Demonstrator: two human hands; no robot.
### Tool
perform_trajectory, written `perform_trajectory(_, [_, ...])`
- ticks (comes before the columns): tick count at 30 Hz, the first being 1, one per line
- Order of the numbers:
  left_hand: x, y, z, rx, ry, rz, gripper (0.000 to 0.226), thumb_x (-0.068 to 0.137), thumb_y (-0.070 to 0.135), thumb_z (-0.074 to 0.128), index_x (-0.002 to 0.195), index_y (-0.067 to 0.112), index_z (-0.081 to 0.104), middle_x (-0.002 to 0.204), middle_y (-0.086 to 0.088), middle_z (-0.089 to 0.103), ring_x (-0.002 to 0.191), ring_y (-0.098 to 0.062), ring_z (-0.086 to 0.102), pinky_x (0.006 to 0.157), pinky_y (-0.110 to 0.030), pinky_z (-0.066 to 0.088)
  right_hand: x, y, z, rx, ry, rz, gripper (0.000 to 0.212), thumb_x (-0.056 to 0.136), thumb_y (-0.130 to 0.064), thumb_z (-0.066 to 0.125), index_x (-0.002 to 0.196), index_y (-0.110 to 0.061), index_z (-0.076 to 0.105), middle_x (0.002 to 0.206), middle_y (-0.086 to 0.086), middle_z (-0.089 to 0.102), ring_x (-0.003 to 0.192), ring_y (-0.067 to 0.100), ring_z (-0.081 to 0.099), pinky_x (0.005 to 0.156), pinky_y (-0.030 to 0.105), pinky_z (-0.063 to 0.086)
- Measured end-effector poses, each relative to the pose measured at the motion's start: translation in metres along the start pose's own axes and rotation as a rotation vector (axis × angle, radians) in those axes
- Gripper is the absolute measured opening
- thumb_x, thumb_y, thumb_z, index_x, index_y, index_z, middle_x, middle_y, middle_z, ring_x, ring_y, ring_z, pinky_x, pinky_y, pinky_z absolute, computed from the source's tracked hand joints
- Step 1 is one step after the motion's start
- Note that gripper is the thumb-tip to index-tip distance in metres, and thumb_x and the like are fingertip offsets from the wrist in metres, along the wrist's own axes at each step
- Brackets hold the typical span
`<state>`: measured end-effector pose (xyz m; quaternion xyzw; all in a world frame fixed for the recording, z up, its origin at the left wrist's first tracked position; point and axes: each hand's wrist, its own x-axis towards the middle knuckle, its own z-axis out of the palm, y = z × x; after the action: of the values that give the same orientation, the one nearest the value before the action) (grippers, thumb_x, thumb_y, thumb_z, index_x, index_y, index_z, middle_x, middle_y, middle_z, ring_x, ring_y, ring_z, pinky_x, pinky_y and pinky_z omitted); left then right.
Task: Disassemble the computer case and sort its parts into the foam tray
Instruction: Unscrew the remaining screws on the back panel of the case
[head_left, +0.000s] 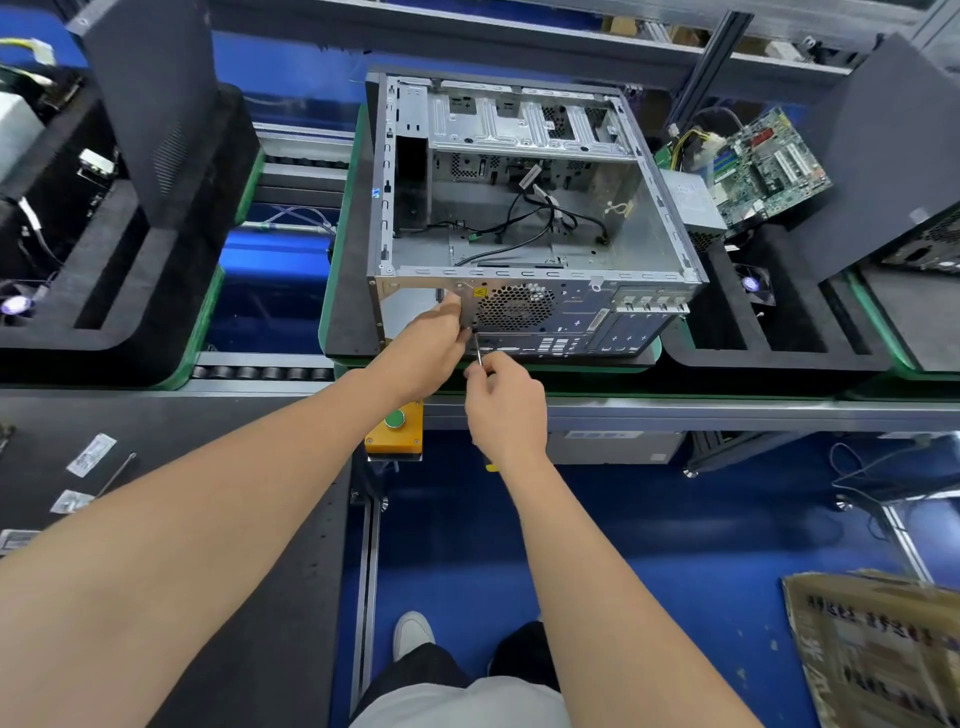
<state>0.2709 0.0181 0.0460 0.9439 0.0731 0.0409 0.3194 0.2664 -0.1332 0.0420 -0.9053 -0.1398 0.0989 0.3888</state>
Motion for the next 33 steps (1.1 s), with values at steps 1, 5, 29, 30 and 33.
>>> perform_trajectory(1, [0.0, 0.0, -0.001, -0.003, 0.0, 0.002, 0.012, 0.106, 0.017, 0.046, 0.105, 0.017, 0.034, 0.091, -0.003, 0.053, 0.08, -0.023, 0.051, 0.069, -0.033, 0.036, 0.005, -0.001, -0.005, 0.231, -0.112, 0.083, 0.021, 0.108, -0.029, 0.048, 0.098, -0.017, 0.062, 0.061, -0.001, 0.06, 0.046, 0.019, 0.057, 0.05, 0.032, 0.044])
perform_trajectory(5, [0.0, 0.0, -0.001, -0.013, -0.004, -0.002, 0.008, 0.106, 0.017, 0.046, 0.107, 0.014, 0.038, 0.096, -0.01, 0.057, 0.085, -0.026, 0.053, 0.072, -0.035, 0.038, 0.017, -0.002, -0.019, 1.08, -0.456, 0.567, 0.028, 0.111, -0.032, 0.046, 0.113, -0.01, 0.064, 0.063, 0.003, 0.048, 0.037, 0.013, 0.037, 0.038, 0.022, 0.036])
perform_trajectory(29, [0.006, -0.006, 0.002, 0.03, -0.015, 0.002, 0.011, 0.106, 0.019, 0.047, 0.11, 0.012, 0.041, 0.091, -0.002, 0.054, 0.079, -0.021, 0.053, 0.069, -0.034, 0.041, 0.008, -0.01, 0.0, -0.024, 0.036, 0.033, 0.022, 0.108, -0.033, 0.047, 0.09, -0.022, 0.055, 0.071, 0.002, 0.063, 0.058, 0.024, 0.059, 0.054, 0.036, 0.047])
perform_trajectory(30, [0.006, -0.006, 0.002, 0.033, -0.011, 0.008, 0.01, 0.106, 0.019, 0.048, 0.109, 0.012, 0.041, 0.09, -0.002, 0.053, 0.079, -0.021, 0.053, 0.069, -0.034, 0.041, 0.012, -0.01, -0.005, 0.116, -0.049, 0.101, 0.025, 0.107, -0.033, 0.047, 0.089, -0.022, 0.06, 0.068, 0.004, 0.064, 0.049, 0.024, 0.058, 0.049, 0.033, 0.048])
perform_trajectory(33, [0.004, -0.005, 0.001, 0.02, 0.003, 0.014, 0.01, 0.106, 0.019, 0.047, 0.106, 0.015, 0.038, 0.09, 0.0, 0.05, 0.078, -0.019, 0.048, 0.07, -0.032, 0.037, 0.024, -0.005, -0.017, 0.683, -0.36, 0.422, 0.029, 0.104, -0.024, 0.047, 0.097, -0.009, 0.071, 0.062, 0.007, 0.058, 0.032, 0.023, 0.043, 0.038, 0.024, 0.036])
